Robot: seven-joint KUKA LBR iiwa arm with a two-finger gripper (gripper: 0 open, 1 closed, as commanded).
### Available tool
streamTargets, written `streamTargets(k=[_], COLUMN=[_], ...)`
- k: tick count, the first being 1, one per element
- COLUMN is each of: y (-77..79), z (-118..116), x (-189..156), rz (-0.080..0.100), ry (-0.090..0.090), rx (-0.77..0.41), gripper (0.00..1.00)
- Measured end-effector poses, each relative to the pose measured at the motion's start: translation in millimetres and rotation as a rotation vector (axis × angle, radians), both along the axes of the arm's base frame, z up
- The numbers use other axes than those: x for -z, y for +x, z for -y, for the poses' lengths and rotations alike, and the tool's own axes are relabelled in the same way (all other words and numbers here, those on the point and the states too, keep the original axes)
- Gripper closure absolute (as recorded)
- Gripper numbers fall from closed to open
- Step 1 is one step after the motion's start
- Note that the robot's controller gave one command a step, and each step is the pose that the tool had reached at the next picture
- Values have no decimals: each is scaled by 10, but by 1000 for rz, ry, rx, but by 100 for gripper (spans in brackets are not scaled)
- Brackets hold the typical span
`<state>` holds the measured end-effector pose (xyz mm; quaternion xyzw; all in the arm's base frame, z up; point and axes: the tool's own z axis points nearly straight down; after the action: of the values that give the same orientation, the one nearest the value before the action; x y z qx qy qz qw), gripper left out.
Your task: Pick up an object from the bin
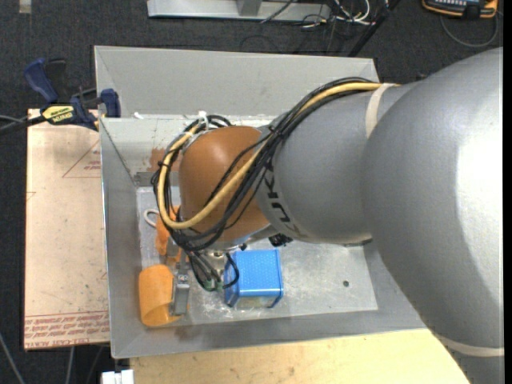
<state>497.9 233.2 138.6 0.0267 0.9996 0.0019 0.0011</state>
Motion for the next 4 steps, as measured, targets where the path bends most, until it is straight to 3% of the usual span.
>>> streamTargets(k=[1,2,3,4], y=[-5,-36,226,226], z=[43,27,-60,-60], x=[334,475,631,631], rz=[-6,-4,-1,-1], ry=[-4,-3,0,0], rx=[-32,-222,-172,-171], gripper=[0,0,100,100])
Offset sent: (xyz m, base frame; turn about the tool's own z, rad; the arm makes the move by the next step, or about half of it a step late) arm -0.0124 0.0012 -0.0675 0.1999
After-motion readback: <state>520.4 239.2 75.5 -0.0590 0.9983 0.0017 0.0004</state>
